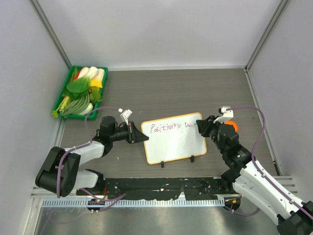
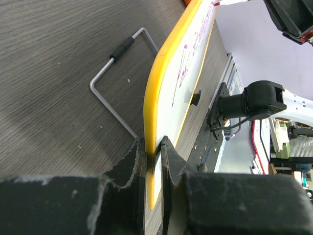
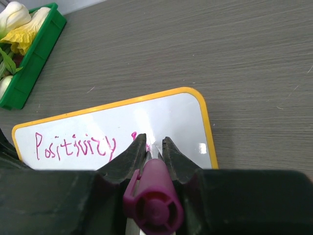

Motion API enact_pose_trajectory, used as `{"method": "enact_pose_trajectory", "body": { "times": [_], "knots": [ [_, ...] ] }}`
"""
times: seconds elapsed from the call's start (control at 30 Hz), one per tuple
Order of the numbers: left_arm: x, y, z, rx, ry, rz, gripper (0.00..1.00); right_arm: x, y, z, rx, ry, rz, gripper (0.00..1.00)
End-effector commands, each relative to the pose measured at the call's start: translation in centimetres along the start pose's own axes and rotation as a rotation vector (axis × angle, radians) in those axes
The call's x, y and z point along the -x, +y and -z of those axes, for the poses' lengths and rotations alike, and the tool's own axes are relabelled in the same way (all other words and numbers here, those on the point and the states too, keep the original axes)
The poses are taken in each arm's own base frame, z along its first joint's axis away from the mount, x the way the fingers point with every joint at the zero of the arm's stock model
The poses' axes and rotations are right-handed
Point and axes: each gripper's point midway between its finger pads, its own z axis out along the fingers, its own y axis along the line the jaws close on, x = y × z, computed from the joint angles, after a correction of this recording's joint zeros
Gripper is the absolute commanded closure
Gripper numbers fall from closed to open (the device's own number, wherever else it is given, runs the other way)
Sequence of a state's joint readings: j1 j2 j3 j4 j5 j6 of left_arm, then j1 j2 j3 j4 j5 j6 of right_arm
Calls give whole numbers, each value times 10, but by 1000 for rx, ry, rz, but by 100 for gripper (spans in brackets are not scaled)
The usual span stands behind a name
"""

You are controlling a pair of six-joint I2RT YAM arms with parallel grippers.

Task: Write a sentence on the whiteboard
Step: Write on the whiteboard at the whiteboard stand.

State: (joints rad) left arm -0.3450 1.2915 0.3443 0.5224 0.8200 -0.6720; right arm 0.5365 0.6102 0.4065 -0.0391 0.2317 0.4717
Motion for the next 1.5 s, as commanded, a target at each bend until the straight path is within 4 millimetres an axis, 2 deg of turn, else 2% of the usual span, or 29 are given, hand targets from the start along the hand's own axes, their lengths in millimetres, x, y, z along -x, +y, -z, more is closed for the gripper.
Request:
{"method": "enact_pose_trajectory", "body": {
  "times": [0.0,0.2,0.37,0.43,0.67,0.8,1.1,1.47],
  "knots": [
    [-4,25,0,114,-5,-14,100,22,-10,-3,-82,-68,24,99],
    [-4,25,0,111,-3,-14,100,31,-1,-11,-63,-90,12,99],
    [-5,25,0,112,-2,-12,100,30,4,-14,-44,-77,5,99],
    [-5,25,0,111,-2,-15,100,30,7,-13,-31,-72,-1,99],
    [-5,25,-1,109,1,-14,100,49,18,2,32,-135,-38,99],
    [-5,25,0,111,-1,-14,100,55,17,5,23,-158,-38,99],
    [-4,25,0,113,-4,-13,100,39,4,-4,-26,-123,-7,99],
    [-4,25,0,113,-4,-14,100,24,-8,-5,-70,-96,4,99]
  ]
}}
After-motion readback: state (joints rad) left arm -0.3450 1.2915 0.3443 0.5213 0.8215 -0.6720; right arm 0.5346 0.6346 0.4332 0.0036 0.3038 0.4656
